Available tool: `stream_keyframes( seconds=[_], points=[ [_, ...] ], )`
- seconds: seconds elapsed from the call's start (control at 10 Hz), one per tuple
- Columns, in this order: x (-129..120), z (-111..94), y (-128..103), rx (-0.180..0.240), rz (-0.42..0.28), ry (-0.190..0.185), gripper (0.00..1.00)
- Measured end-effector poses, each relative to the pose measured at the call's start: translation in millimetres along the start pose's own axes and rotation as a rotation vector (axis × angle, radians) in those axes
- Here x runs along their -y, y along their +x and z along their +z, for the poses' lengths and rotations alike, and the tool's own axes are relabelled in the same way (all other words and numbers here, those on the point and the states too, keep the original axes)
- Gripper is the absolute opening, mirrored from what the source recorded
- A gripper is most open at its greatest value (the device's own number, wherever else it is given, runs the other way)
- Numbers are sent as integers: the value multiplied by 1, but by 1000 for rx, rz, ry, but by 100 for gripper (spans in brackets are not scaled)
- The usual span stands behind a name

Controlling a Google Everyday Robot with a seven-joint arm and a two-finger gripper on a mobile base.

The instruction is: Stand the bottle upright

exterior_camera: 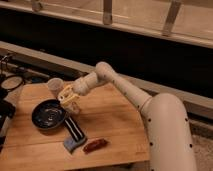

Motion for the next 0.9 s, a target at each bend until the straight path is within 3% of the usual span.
stream_keyframes(
  seconds=[0.1,0.3,0.5,0.9],
  points=[
    [0,0,0,0,0,1,8],
    [-1,0,5,-11,0,-2,1],
    [0,-3,4,0,7,7,6],
    [20,-51,16,125,90,99,48]
  ],
)
